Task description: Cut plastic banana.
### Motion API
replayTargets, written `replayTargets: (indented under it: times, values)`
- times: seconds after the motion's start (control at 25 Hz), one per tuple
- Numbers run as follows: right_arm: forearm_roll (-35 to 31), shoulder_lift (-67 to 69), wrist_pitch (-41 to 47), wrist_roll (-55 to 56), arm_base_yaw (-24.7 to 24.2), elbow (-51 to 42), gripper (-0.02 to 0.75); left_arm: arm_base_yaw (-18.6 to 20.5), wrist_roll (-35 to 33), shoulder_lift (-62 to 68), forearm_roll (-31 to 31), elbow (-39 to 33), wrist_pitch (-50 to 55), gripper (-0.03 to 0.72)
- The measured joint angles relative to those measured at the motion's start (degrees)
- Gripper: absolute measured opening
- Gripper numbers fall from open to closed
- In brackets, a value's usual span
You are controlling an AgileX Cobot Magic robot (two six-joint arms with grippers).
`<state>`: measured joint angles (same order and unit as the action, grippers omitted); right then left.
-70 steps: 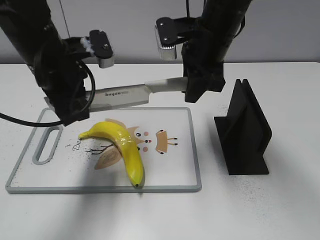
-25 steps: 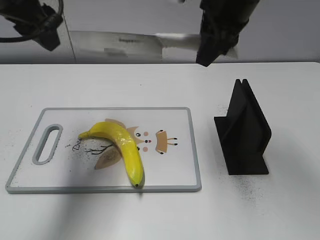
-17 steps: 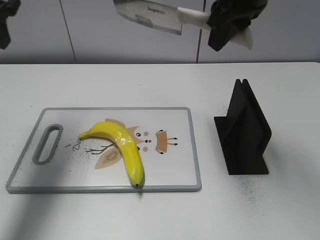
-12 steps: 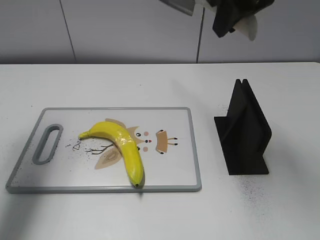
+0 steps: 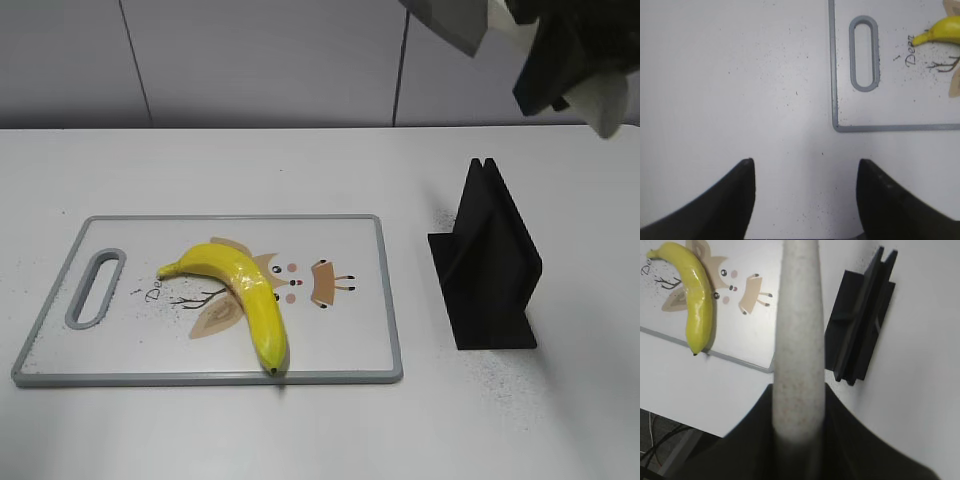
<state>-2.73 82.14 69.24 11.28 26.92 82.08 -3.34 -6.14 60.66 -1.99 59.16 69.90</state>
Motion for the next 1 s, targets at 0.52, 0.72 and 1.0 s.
replayTargets:
  times: [0.52,0.72,1.0]
  values:
    - [6.84,-15.93,-9.79,14.62,0.0,-27.05,0.162,0.0,0.0,-31.88,-0.05,-20.19,-6.37,0.586]
    - [6.84,-16.96,-10.55,15.15,0.0,-30.83,0.162,0.0,0.0,-43.69,-0.11,-26.81,-7.57,0.582]
    - [6.84,-16.96,-14.71,15.22,0.0,-32.64,0.162,0.0,0.0,-56.63,-0.16,-30.89,-7.81,0.569]
